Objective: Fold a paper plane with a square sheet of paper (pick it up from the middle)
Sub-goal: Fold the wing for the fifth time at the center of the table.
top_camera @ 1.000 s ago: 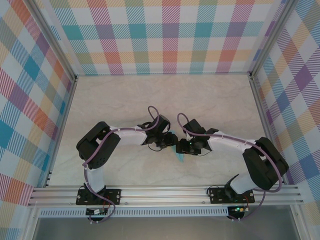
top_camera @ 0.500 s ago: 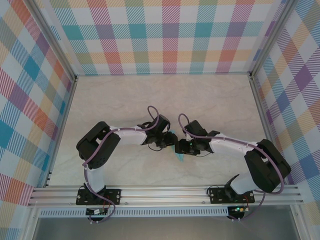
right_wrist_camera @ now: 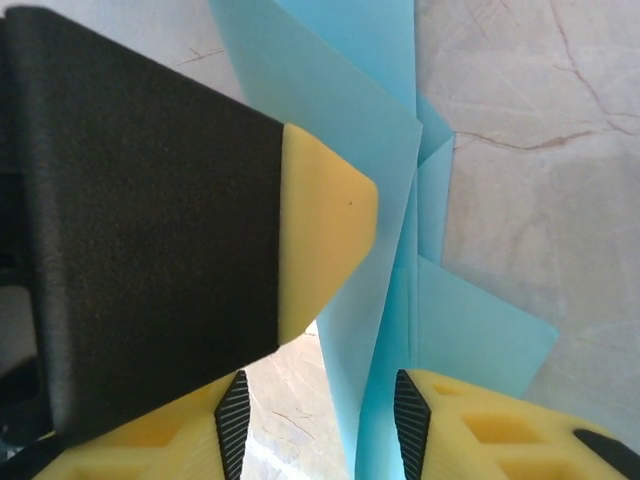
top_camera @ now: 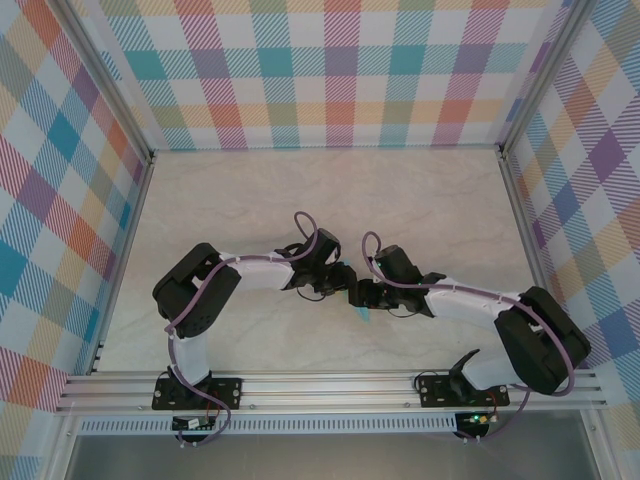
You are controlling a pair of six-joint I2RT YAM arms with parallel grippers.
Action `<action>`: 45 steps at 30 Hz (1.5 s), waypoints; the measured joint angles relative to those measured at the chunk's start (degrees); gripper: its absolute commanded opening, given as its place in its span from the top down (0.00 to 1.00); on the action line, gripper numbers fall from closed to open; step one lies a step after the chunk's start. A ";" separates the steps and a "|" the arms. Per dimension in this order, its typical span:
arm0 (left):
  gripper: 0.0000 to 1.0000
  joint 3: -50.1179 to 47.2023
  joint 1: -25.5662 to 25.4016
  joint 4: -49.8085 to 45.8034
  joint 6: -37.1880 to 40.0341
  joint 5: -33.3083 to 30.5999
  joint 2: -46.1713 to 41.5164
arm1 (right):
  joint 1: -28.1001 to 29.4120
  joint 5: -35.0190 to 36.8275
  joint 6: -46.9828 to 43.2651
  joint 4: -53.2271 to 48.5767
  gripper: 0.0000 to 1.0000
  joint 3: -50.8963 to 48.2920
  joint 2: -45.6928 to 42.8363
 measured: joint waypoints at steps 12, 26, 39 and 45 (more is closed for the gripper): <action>0.69 0.00 0.00 -0.07 0.02 0.70 0.00 | 0.20 2.34 0.39 2.91 0.84 -0.68 4.24; 0.53 0.11 0.42 -2.12 4.52 1.03 -3.85 | -0.39 1.49 3.54 4.76 0.95 -1.22 5.88; 0.55 -0.83 1.27 -1.05 6.08 -0.66 -7.58 | -0.46 1.11 7.72 6.29 0.95 -1.40 6.45; 0.55 -0.94 2.21 1.77 6.86 -1.07 -4.68 | -0.46 1.09 9.11 7.19 0.95 -1.90 6.45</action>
